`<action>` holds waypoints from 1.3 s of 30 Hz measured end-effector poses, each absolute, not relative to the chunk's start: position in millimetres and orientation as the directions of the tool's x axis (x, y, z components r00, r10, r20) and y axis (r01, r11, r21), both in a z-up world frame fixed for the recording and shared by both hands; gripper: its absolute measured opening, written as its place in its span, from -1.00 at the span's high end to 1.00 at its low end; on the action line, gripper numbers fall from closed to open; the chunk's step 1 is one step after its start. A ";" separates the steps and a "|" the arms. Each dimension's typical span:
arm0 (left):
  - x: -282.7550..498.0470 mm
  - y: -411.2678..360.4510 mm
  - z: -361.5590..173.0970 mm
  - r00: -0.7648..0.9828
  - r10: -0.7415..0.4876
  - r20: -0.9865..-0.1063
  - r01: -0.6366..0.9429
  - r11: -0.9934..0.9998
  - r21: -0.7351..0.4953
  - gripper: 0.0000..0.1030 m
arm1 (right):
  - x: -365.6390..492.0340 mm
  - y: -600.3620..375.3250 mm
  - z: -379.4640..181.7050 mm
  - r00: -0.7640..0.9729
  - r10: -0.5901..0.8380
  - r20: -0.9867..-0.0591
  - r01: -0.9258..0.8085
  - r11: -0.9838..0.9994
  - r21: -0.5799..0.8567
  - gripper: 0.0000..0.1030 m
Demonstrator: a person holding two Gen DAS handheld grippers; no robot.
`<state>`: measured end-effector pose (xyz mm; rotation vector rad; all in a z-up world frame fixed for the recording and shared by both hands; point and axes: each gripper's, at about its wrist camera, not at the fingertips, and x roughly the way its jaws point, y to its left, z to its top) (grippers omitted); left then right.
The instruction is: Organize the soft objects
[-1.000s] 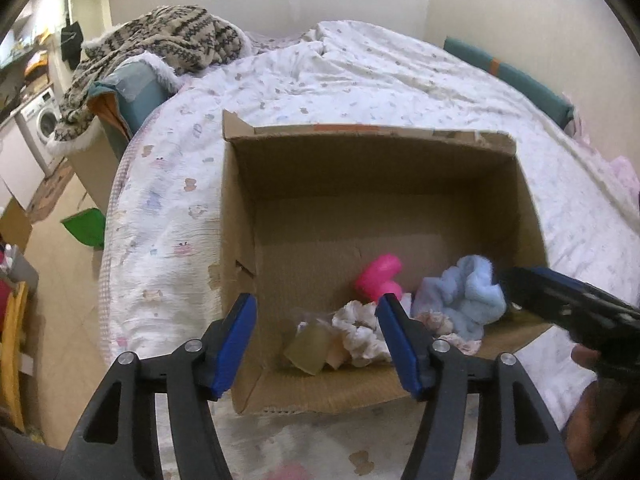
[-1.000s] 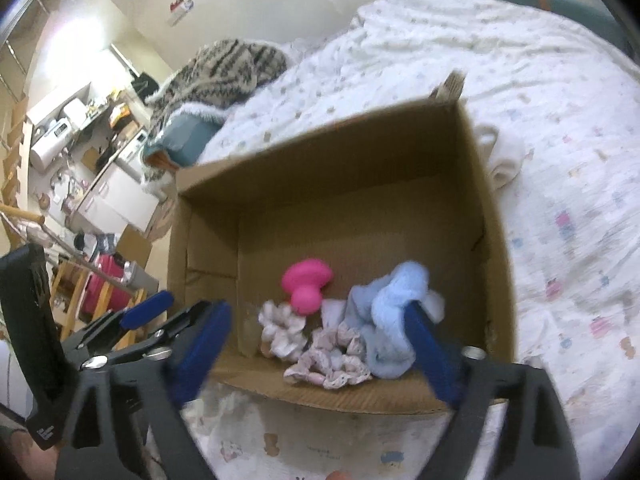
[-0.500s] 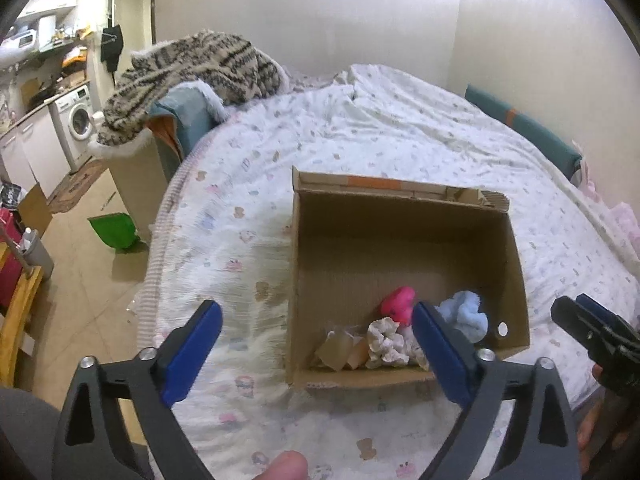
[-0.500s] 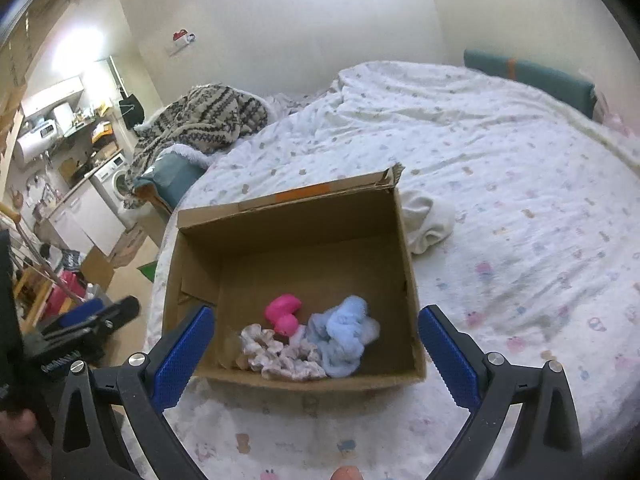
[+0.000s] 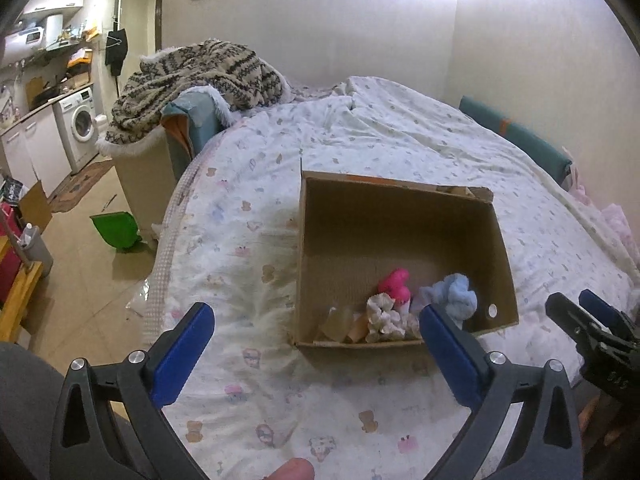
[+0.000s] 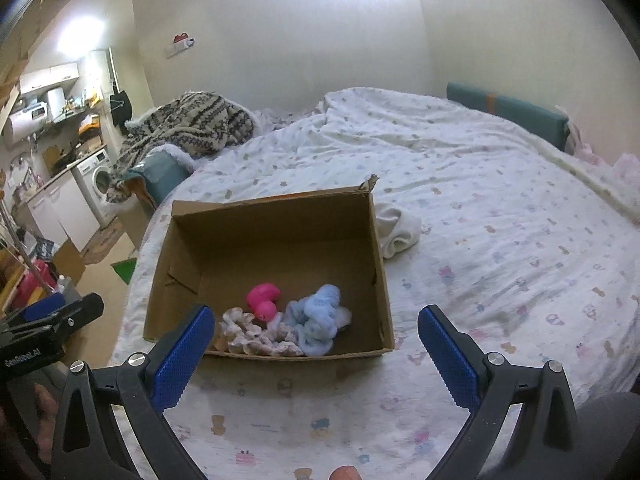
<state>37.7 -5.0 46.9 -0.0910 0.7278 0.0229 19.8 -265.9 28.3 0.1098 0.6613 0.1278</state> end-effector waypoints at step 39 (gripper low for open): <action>41.6 -11.1 30.0 0.725 -0.028 -0.689 -0.036 0.996 -0.078 -0.99 | 32.5 -260.6 6.2 0.738 0.152 -0.658 -0.071 0.986 0.148 -1.00</action>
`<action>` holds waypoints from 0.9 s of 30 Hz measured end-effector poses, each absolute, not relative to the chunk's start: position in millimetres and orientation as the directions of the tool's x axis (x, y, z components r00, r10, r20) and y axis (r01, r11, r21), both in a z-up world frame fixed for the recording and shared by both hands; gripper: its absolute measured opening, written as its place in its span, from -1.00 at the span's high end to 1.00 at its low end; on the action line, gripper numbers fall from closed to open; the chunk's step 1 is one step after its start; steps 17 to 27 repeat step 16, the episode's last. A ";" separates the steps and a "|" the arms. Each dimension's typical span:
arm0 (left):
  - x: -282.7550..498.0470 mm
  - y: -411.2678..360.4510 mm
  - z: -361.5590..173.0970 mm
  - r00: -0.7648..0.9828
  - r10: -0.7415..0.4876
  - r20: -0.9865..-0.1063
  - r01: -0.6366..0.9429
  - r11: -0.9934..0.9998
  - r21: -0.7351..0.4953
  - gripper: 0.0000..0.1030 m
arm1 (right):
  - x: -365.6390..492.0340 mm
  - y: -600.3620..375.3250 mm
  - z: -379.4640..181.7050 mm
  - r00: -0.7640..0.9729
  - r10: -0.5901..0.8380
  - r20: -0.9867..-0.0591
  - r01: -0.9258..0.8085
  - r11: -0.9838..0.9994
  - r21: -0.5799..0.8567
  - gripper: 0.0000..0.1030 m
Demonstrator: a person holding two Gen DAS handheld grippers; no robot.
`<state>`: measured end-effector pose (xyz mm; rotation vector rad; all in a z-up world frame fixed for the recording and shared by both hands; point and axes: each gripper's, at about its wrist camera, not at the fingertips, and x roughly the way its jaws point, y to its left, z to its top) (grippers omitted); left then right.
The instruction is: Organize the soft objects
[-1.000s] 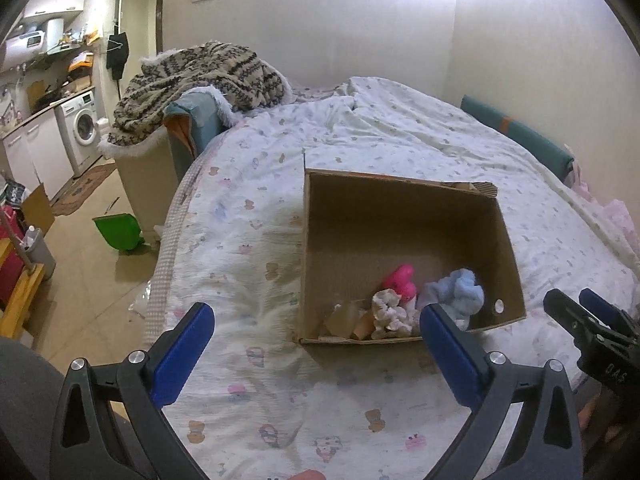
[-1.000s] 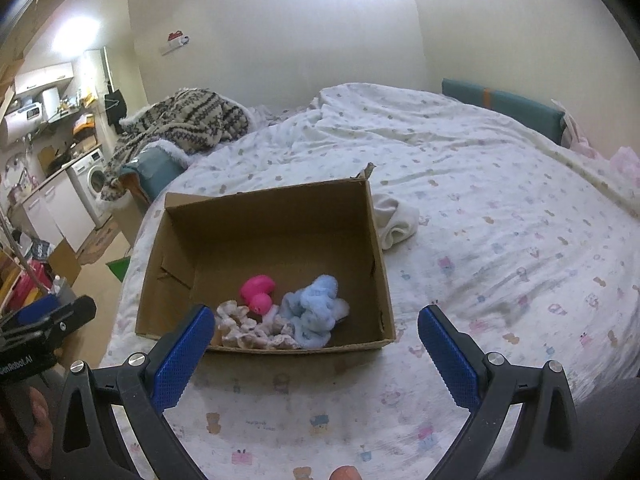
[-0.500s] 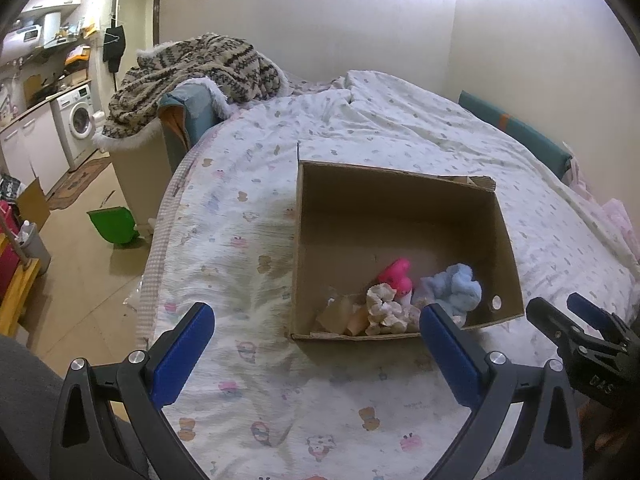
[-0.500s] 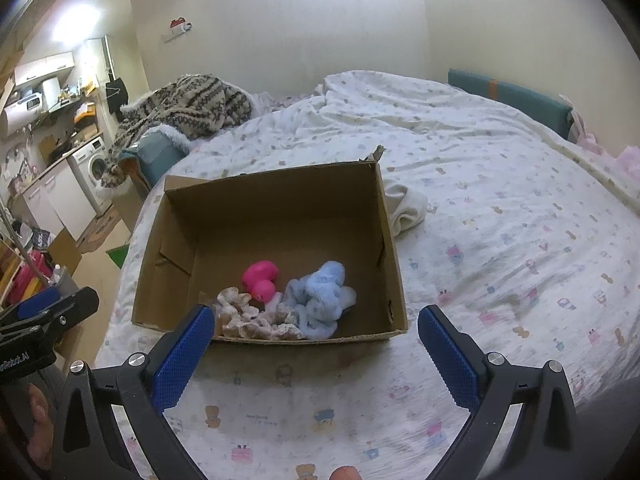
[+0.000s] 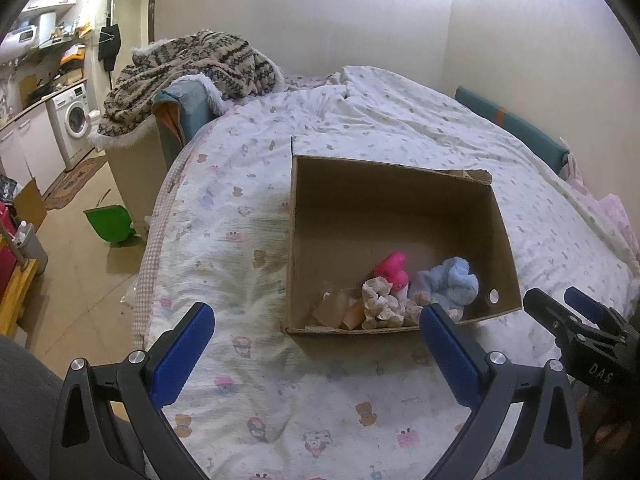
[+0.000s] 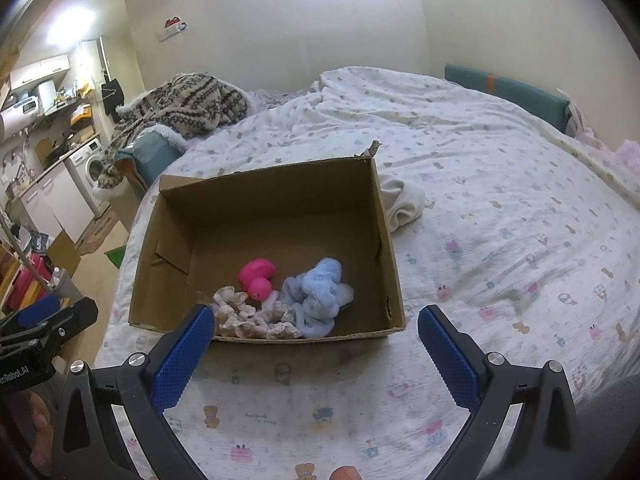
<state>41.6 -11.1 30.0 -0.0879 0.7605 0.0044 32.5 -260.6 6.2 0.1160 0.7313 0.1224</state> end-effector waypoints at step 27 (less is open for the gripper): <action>40.3 -12.6 28.3 0.725 -0.033 -0.688 -0.027 0.997 -0.076 -0.99 | 32.3 -260.8 6.3 0.738 0.152 -0.658 -0.071 0.986 0.149 -1.00</action>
